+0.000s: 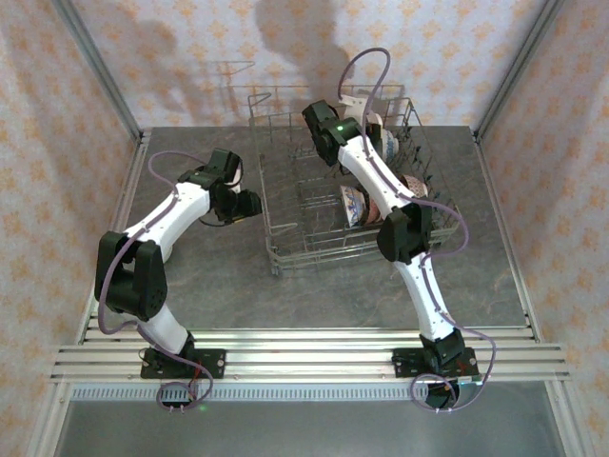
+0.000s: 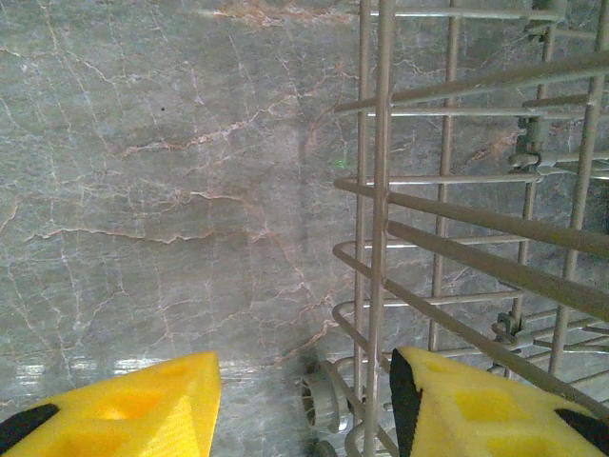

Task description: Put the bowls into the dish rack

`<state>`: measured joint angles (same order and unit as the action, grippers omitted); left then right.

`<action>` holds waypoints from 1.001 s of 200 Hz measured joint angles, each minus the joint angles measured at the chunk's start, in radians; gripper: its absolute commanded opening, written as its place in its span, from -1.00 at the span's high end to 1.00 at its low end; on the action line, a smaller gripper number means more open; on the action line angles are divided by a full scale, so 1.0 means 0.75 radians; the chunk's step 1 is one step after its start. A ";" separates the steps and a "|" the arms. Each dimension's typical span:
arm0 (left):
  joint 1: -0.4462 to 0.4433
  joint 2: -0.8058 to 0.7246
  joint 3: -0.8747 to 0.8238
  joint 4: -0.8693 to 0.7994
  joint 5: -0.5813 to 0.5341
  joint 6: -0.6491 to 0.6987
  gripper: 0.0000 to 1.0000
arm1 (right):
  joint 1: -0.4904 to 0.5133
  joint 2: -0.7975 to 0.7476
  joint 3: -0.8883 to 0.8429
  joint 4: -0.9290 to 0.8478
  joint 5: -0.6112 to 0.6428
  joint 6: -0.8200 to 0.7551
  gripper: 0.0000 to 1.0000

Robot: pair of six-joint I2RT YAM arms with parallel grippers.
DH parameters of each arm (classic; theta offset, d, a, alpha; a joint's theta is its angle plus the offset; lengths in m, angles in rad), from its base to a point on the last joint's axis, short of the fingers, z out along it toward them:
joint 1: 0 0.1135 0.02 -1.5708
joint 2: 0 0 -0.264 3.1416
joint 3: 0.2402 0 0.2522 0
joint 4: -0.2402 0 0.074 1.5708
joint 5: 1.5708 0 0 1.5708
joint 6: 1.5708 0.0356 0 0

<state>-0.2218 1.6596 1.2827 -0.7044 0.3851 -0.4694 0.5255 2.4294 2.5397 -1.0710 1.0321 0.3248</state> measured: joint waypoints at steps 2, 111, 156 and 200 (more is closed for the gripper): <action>-0.001 0.000 -0.001 0.000 0.000 0.000 -0.01 | -0.002 0.002 0.000 0.000 0.002 0.000 1.00; -0.158 -0.043 -0.082 0.016 0.026 -0.071 -0.01 | -0.031 0.073 0.000 -0.007 0.044 -0.019 1.00; -0.168 -0.154 -0.099 -0.014 -0.066 -0.076 -0.02 | -0.031 0.167 -0.001 -0.007 0.047 -0.018 1.00; -0.088 -0.312 -0.099 -0.048 -0.218 -0.121 -0.02 | -0.027 0.181 -0.001 0.008 0.048 -0.015 0.99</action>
<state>-0.2878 1.4258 1.2087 -0.7403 0.2214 -0.5598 0.5053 2.5652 2.5393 -1.0653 1.0679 0.3138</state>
